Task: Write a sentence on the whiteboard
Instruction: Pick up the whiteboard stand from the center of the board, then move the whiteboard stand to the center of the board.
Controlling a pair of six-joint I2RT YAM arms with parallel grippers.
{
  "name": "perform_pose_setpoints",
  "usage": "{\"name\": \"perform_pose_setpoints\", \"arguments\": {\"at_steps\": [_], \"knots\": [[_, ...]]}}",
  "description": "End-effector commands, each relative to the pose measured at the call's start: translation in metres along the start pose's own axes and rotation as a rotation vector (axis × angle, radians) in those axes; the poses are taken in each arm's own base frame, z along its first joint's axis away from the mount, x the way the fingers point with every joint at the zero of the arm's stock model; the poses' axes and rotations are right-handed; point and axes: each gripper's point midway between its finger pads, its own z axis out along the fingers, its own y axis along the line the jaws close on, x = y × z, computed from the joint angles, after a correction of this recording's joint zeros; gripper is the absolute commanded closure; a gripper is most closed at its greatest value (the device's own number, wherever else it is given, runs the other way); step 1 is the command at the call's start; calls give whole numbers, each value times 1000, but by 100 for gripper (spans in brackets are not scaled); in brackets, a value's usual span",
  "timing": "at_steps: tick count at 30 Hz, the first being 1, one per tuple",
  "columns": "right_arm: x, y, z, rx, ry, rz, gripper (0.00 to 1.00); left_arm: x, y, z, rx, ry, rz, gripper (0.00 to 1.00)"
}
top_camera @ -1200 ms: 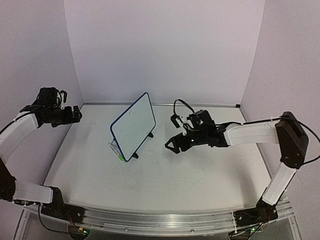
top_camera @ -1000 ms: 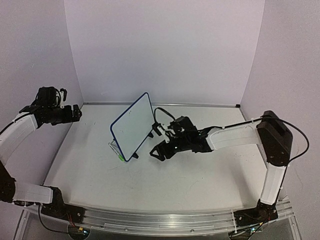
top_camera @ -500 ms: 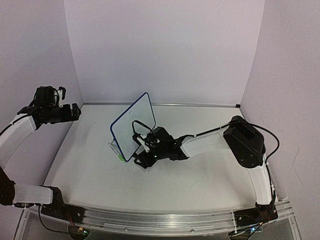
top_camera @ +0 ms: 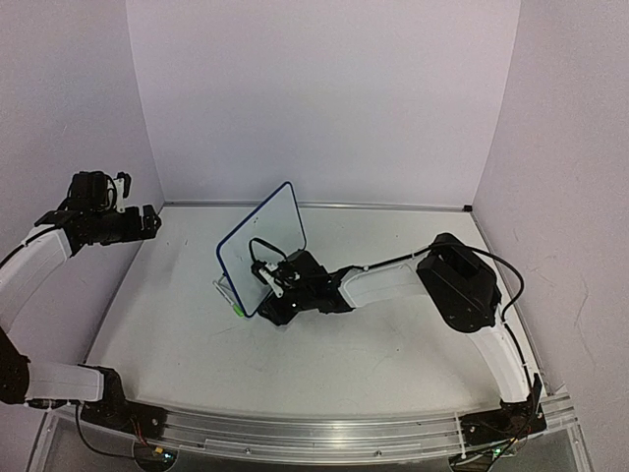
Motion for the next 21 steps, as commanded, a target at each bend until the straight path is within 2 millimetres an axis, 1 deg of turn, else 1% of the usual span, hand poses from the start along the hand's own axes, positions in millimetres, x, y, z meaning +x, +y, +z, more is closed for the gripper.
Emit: {"name": "perform_pose_setpoints", "arguments": {"at_steps": [1,5,10,13,15,20,21], "knots": [[4,-5,10,22,16,-11,46,-10,-5,-2,24,-40,12,1],[6,-6,12,25,19,-8,53,-9,-5,0,23,-29,12,1],[8,-8,11,42,23,-2,68,-7,-4,3,21,-17,7,1],[4,-7,8,60,10,-3,78,-6,-5,5,25,-9,4,1],[4,-8,6,78,3,7,82,-5,-5,5,26,-5,3,1],[2,-12,-2,142,-23,81,99,-4,-5,5,28,-4,-2,1],[3,-14,-5,165,-26,93,100,-4,-5,4,29,-4,-2,1]]}}
